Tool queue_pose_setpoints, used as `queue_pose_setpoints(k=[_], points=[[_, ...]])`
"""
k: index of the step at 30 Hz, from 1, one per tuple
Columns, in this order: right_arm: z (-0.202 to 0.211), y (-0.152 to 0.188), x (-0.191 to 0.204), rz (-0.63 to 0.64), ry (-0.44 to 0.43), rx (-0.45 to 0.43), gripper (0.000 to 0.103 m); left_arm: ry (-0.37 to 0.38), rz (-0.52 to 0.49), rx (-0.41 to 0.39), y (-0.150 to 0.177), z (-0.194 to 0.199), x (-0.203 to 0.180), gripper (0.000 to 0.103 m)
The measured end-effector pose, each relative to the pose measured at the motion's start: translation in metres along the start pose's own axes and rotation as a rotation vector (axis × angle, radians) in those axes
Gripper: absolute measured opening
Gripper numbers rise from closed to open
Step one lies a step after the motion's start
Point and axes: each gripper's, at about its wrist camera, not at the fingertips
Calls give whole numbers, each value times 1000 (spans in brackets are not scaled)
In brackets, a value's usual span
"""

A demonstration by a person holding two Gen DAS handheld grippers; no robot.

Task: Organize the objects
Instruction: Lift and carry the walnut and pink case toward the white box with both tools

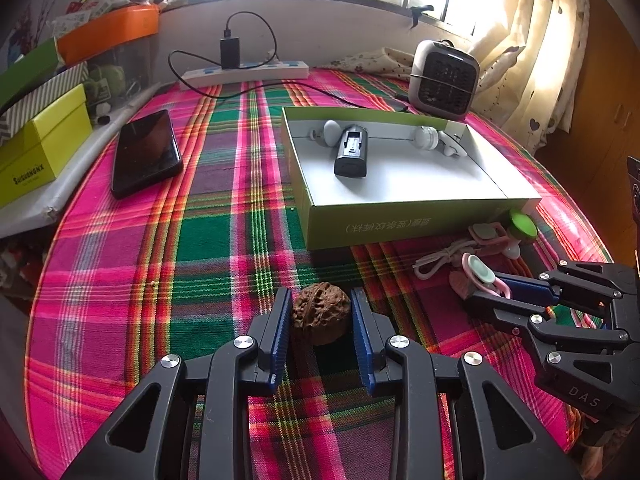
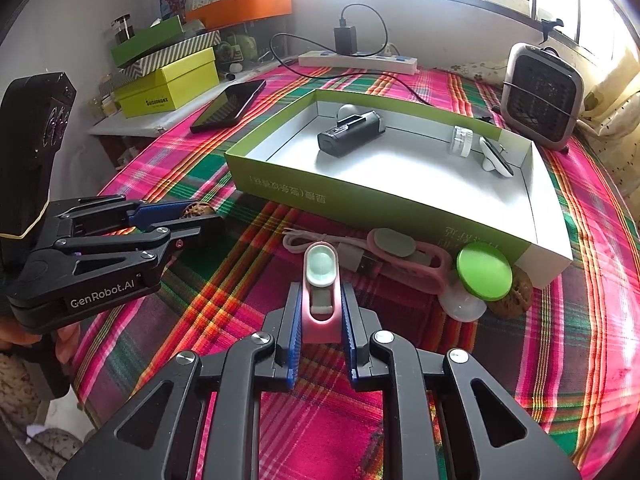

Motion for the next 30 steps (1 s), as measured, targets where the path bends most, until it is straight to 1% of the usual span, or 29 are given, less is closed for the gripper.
queue_pose_setpoints(k=[10,16,30], points=[[6,2,0,-9,-21,-15,18,-3,9,5,2,2,4,27],[11,2,-2,-20,-26,-29,18,-3,5,-9,3,9,2,27],[24,-2,-7,-39,-39,-60,18,5,-6,-41,-11,24,-6,27]])
Point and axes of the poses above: each gripper's, at about its wrist camera, not at the fingertips, and z roughly against the way its jaws point, x to its left, y to its underside, and after that the axes turned 7 degrees about x, right-handed
